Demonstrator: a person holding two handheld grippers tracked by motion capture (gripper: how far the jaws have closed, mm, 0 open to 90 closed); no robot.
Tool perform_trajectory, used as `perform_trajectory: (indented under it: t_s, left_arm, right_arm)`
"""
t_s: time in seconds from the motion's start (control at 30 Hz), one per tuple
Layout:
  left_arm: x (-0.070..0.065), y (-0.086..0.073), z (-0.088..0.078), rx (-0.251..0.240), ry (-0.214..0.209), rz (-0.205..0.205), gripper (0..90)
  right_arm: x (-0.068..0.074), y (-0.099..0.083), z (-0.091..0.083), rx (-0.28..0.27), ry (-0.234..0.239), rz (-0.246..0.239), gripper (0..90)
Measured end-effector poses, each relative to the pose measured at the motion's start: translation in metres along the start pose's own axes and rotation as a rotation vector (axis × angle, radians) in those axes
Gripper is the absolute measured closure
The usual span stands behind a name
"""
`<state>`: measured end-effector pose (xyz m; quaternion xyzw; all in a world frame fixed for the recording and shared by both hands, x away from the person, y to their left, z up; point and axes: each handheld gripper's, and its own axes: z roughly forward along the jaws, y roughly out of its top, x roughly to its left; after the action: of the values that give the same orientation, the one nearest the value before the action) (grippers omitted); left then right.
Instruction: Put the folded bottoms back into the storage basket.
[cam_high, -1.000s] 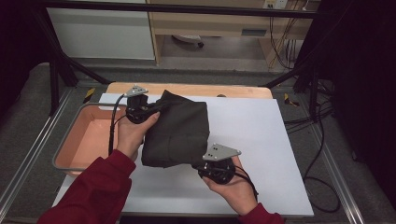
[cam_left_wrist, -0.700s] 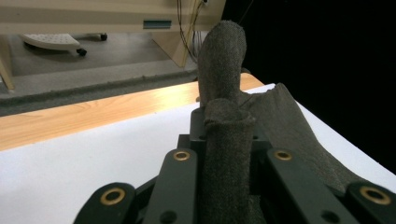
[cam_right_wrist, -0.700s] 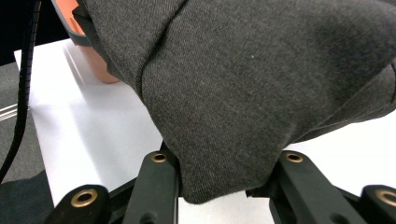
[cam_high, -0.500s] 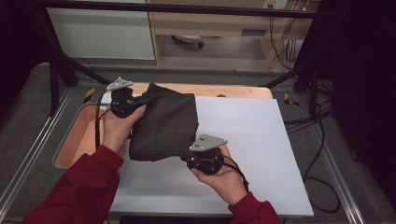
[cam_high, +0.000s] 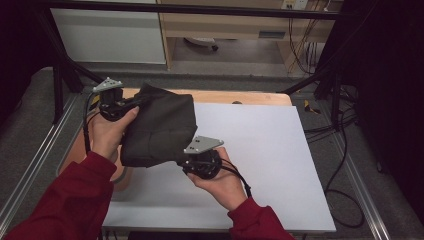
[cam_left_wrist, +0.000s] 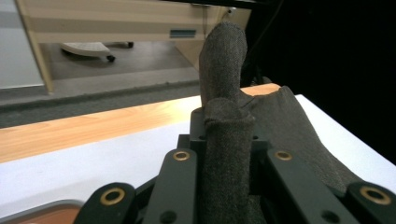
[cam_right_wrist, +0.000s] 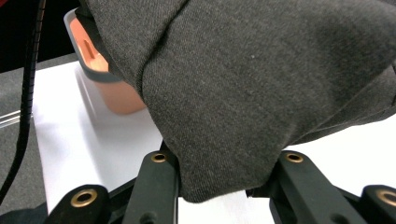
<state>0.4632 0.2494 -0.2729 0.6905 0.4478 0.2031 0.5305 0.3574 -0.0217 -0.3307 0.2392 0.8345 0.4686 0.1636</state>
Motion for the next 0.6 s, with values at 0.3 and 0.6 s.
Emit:
perform_trajectory:
  t_s: [0.3, 0.6]
  left_arm:
    - [0.042, 0.01, -0.03, -0.008, 0.06, -0.01, 78.9]
    - [0.078, 0.015, -0.058, -0.022, 0.127, -0.025, 78.9]
  right_arm:
    - [0.011, 0.037, 0.034, 0.007, 0.033, -0.048, 70.6]
    - [0.028, 0.072, 0.071, 0.0, 0.08, -0.086, 70.6]
